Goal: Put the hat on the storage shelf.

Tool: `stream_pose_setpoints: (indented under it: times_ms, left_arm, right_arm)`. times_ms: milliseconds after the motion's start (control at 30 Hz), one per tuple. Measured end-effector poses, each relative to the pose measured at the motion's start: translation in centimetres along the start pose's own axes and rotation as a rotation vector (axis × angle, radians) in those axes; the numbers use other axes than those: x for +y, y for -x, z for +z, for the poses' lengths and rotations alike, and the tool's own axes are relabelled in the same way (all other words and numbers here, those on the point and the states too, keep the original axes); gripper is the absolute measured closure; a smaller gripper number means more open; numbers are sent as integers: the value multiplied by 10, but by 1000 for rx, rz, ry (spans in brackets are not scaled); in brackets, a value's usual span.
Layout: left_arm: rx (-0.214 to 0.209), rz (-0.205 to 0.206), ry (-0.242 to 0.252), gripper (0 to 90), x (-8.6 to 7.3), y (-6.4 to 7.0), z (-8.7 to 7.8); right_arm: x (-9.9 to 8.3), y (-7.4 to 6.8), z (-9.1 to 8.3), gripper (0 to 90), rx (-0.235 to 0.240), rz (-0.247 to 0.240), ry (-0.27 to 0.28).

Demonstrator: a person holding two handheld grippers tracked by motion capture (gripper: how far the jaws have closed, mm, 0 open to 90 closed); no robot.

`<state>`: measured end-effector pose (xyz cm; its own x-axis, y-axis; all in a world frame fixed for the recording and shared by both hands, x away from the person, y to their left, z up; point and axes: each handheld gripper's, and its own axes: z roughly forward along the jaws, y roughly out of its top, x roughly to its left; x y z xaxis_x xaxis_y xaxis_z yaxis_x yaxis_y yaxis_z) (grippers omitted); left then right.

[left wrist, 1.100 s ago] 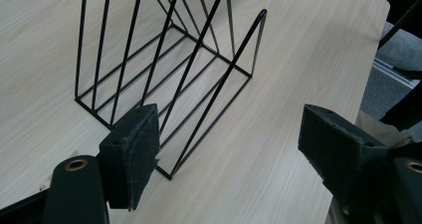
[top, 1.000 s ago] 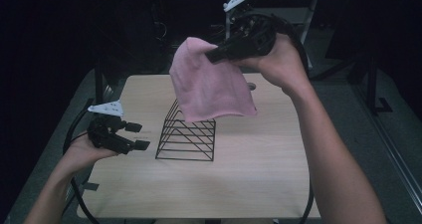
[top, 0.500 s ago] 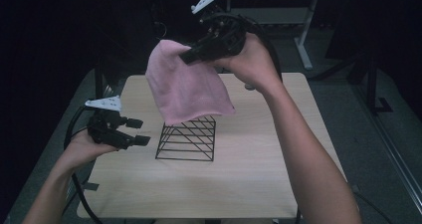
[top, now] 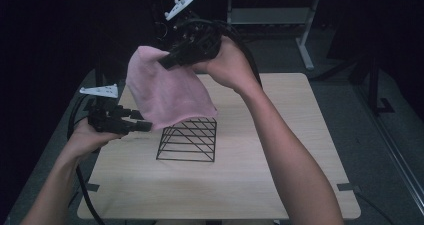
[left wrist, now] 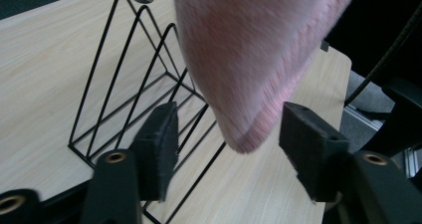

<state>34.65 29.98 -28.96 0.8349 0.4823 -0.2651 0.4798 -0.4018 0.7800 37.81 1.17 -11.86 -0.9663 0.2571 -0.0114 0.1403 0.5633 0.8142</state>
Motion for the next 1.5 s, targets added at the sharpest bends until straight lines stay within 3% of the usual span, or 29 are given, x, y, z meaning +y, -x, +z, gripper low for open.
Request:
stream_pose_setpoints:
  times_ms: [133, 167, 267, 433, 667, 933, 1167, 1500]
  left_arm:
    - [-8, -3, -2, 508, -2, -4, -1]
    - [-20, -12, 2, 596, -3, -5, -2]
    - [-22, -16, 3, 677, -3, -6, -4]
    - [-4, 12, -2, 824, -1, -5, -9]
    - [37, 22, -49, 832, 0, -6, -10]
    - [61, 12, -79, 831, -1, -10, 2]
    - [74, 34, -106, 831, 2, -9, 14]
    - [82, 56, -130, 830, 5, -8, 24]
  right_arm:
    - [2, -1, 4, 802, 6, -12, -3]
    - [3, -2, 7, 802, 13, -8, 1]
    - [2, -1, 10, 801, 14, -16, 3]
    - [0, 2, 13, 801, 14, -2, 29]
    - [-12, 7, 18, 801, 8, 15, 38]
    - [-35, 22, 22, 801, 9, 66, 48]
    - [-54, 30, 18, 801, 4, 87, 60]
    - [-72, 30, 10, 801, 19, 120, 83]
